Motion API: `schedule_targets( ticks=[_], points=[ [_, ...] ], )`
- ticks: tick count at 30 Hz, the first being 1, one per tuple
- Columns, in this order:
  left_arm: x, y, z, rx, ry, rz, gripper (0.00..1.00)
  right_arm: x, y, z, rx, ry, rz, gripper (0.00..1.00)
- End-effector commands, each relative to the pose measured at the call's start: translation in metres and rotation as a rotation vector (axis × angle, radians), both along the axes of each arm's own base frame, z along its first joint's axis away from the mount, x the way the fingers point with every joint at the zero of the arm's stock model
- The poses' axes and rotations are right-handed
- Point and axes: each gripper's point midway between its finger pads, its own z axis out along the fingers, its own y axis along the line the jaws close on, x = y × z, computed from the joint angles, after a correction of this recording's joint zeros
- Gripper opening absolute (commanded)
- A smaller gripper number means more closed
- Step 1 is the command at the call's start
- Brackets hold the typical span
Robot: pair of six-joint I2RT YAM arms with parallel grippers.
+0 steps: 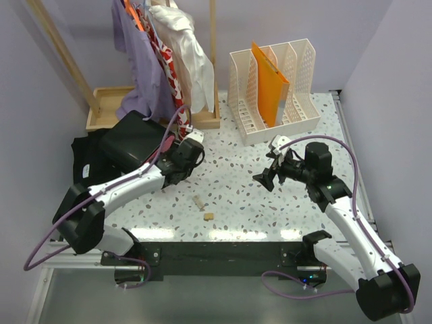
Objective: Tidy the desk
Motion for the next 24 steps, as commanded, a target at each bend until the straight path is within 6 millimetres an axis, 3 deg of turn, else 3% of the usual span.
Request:
schedule_targets(
  ticks=[1,8,15,23,24],
  points=[
    [-0.003,-0.014,0.043,-0.182,-0.094,-0.045,0.6,0.002,0.001,0.007,0.01,-0.043,0.012,0.99],
    [-0.025,-0.008,0.055,-0.317,-0.13,-0.035,0.71,0.002,0.001,0.005,0.008,-0.041,0.011,0.99],
    [-0.041,-0.003,0.064,-0.523,-0.208,0.038,1.0,0.002,0.0,0.005,0.011,-0.038,0.01,0.99],
    [-0.039,0.014,0.034,-0.652,-0.234,0.323,1.0,0.002,0.0,0.006,0.012,-0.04,0.011,0.99],
    [-0.039,0.016,0.023,-0.632,-0.214,0.355,1.0,0.002,0.0,0.005,0.011,-0.037,0.011,0.99]
  ],
)
